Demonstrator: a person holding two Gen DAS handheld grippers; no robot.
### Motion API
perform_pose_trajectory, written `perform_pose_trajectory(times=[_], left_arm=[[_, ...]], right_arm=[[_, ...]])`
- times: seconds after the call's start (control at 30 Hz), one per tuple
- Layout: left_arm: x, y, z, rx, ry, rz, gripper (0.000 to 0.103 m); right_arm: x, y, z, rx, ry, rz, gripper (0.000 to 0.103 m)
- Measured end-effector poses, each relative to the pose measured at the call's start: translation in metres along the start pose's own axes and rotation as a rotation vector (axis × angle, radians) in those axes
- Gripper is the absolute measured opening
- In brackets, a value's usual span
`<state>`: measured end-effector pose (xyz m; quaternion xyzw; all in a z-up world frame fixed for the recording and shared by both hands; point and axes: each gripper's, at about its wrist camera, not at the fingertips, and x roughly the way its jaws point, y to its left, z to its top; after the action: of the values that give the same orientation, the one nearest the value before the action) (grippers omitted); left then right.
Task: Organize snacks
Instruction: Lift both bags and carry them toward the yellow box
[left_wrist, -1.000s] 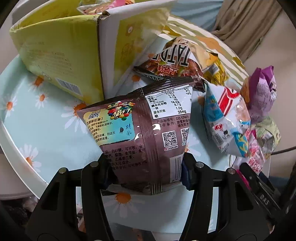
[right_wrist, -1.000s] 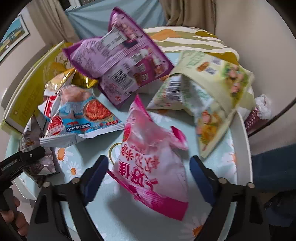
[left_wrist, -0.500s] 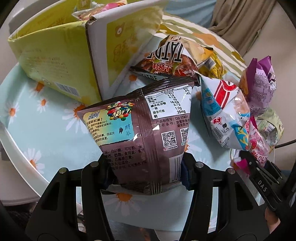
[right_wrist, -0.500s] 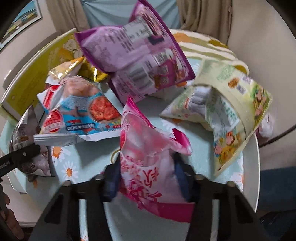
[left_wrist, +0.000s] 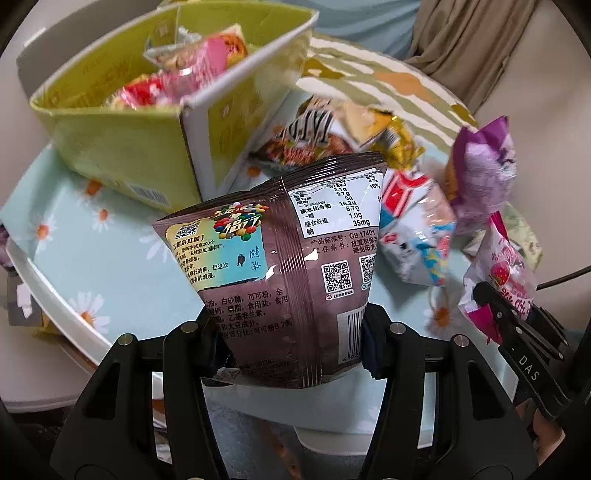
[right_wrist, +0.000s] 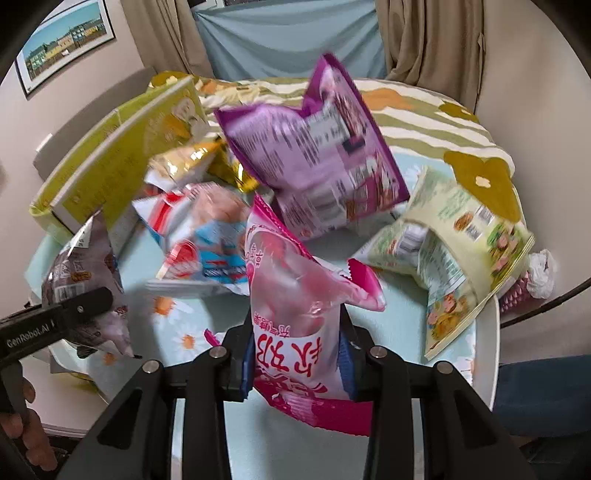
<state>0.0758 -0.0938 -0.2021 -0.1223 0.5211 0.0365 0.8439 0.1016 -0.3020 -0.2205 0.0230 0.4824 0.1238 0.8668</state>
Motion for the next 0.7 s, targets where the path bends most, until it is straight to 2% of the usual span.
perform_pose_trajectory(times=[0.23,0.4,0.53,0.7], left_arm=[[-0.057,0.000,0.018,0.030,-0.099,-0.008,0.054],[-0.087,0.015,0.051,0.029,-0.154,-0.041,0.054],[-0.098,0.034,0.080,0.035,-0.183,-0.021,0.054],[-0.093,0.071,0.124,0.047,-0.181,-0.009,0.054]], right_arm=[[-0.046,0.015,0.023,-0.030,-0.075,0.067,0.034],[-0.070,0.034,0.049,-0.055,-0.118,0.116,0.034],[-0.078,0.059,0.077,-0.061,-0.149,0.151,0.034],[-0.069,0.098,0.114,-0.038,-0.169,0.192,0.034]])
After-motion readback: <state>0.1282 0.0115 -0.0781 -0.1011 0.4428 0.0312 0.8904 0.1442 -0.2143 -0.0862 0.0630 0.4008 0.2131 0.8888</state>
